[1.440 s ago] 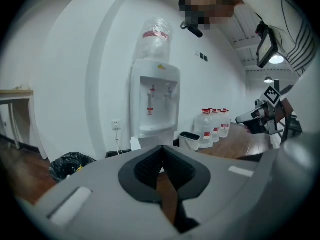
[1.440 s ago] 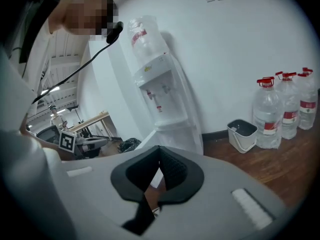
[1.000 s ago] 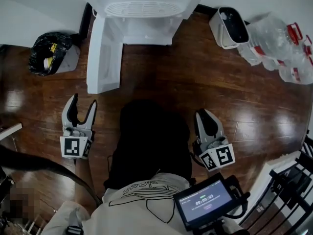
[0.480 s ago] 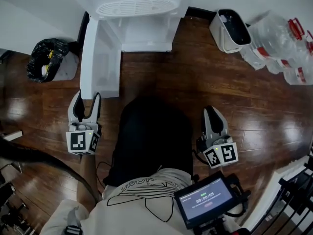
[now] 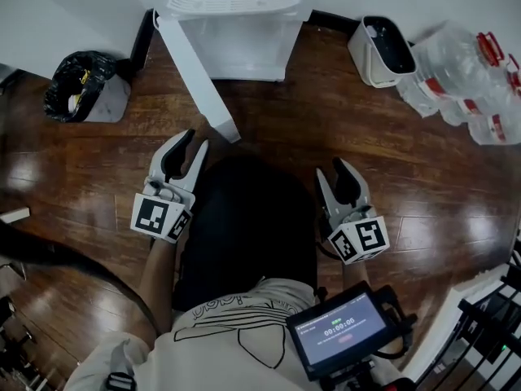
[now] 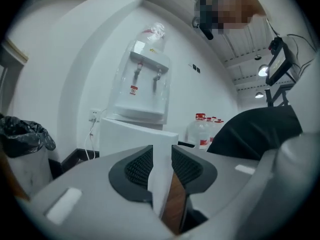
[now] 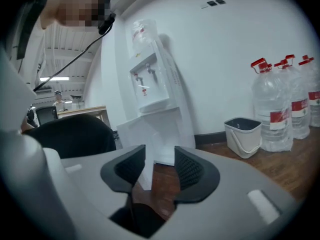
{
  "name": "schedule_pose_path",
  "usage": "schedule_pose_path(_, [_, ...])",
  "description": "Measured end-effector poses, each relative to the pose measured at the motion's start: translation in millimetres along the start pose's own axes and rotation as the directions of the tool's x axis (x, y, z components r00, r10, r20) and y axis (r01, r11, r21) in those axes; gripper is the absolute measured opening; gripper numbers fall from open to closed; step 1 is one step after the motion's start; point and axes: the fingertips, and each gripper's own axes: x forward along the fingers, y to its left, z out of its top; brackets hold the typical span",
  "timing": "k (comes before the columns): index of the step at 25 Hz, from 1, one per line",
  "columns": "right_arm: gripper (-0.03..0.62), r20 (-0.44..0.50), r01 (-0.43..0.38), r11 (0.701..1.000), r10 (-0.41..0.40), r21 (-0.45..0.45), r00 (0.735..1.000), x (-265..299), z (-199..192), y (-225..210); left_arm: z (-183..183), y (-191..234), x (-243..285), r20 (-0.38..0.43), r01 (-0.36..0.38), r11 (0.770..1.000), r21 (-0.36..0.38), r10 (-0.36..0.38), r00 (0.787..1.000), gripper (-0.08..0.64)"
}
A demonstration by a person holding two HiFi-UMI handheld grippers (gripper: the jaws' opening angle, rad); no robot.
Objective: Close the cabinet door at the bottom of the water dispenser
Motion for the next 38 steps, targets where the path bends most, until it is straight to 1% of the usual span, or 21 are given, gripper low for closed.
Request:
schedule_pose_path(1, [0.204,-0.008,-0.029,0.999,0.029,-0.012,1.000,9.8,0.2,6.5,-3.0,3.3,-6.2,-0.016,-0.015,1.000,0.003,0.015,1.000,0.135])
schedule_pose_path(4, [0.262,-0.031,-0.138,0.988,0.137,-0.062,0.990,49.6,3.5,35.9,-19.6,23.1,-35.2,-0.096,-0.075,0.997,0.035,0.078,0.992,0.135])
schedule_pose_path(6, [0.262,-0.047,-0.197,0.973,0.193,-0.122,0.980,78.0,9.2,63.1,-33.0,39.2,-58.2,-0.139,-0.126,0.991,0.040,0.130,0.982,0.135])
schedule_pose_path(8, [0.285,-0.070,-0.235,0.951,0.225,-0.203,0.972,104.6,13.2,89.4,-38.9,51.5,-77.4,-0.156,-0.170,0.985,0.034,0.173,0.972,0.135])
schedule_pose_path(9, [0.293,-0.085,-0.255,0.939,0.241,-0.230,0.967,116.5,13.2,100.8,-39.3,55.8,-84.8,-0.158,-0.187,0.982,0.030,0.190,0.969,0.135])
schedule_pose_path(10, [0.299,-0.105,-0.278,0.931,0.260,-0.237,0.960,127.3,11.1,110.7,-38.8,59.5,-90.6,-0.157,-0.202,0.979,0.027,0.203,0.966,0.135])
schedule_pose_path(12, [0.322,-0.147,-0.332,0.920,0.306,-0.209,0.941,145.7,3.9,126.5,-35.8,66.5,-97.1,-0.147,-0.225,0.974,0.017,0.226,0.963,0.135])
schedule_pose_path(14, [0.341,-0.169,-0.366,0.908,0.335,-0.204,0.927,159.8,-0.1,138.4,-33.7,74.1,-100.5,-0.129,-0.249,0.968,0.005,0.248,0.960,0.134])
schedule_pose_path(16, [0.331,-0.161,-0.349,0.905,0.317,-0.243,0.935,168.6,1.5,142.4,-33.8,78.3,-104.2,-0.121,-0.266,0.964,-0.002,0.264,0.957,0.133])
schedule_pose_path(17, [0.303,-0.150,-0.327,0.907,0.296,-0.265,0.943,171.2,3.3,140.6,-34.2,78.4,-106.2,-0.124,-0.266,0.964,-0.002,0.264,0.957,0.133])
schedule_pose_path(18, [0.248,-0.140,-0.306,0.909,0.277,-0.283,0.951,172.8,4.8,137.3,-35.3,78.0,-108.1,-0.129,-0.261,0.965,0.003,0.259,0.957,0.133])
schedule_pose_path(19, [0.213,-0.134,-0.294,0.910,0.266,-0.293,0.955,173.1,5.7,133.7,-36.5,77.9,-110.1,-0.136,-0.254,0.967,0.009,0.253,0.958,0.133])
schedule_pose_path(21, [0.193,-0.132,-0.286,0.912,0.258,-0.295,0.957,172.0,7.4,126.0,-37.7,81.4,-114.3,-0.141,-0.253,0.967,0.008,0.251,0.958,0.132])
schedule_pose_path(23, [0.192,-0.122,-0.255,0.921,0.229,-0.293,0.966,172.3,11.3,113.0,-36.9,89.5,-116.7,-0.140,-0.269,0.963,-0.003,0.265,0.954,0.130])
schedule_pose_path(26, [0.189,-0.092,-0.191,0.946,0.173,-0.263,0.981,178.5,19.4,91.0,-42.5,103.3,-118.7,-0.129,-0.283,0.959,-0.005,0.280,0.951,0.130])
schedule_pose_path(32, [0.198,-0.096,-0.129,0.957,0.108,-0.261,0.990,187.9,29.9,55.6,-52.0,101.7,-100.6,-0.152,-0.271,0.962,-0.034,0.263,0.953,0.129])
schedule_pose_path(34, [0.219,-0.092,-0.093,0.961,0.071,-0.259,0.993,190.5,32.7,46.4,-53.4,100.8,-95.9,-0.145,-0.261,0.965,-0.037,0.253,0.957,0.129])
schedule_pose_path(35, [0.241,-0.089,-0.064,0.964,0.043,-0.259,0.995,193.2,34.2,41.1,-54.5,101.5,-94.9,-0.138,-0.257,0.966,-0.038,0.249,0.959,0.129])
schedule_pose_path(38, [0.284,-0.066,0.052,0.965,-0.071,-0.257,0.995,205.2,40.9,24.8,-56.3,105.9,-94.4,-0.137,-0.256,0.966,-0.044,0.248,0.959,0.129])
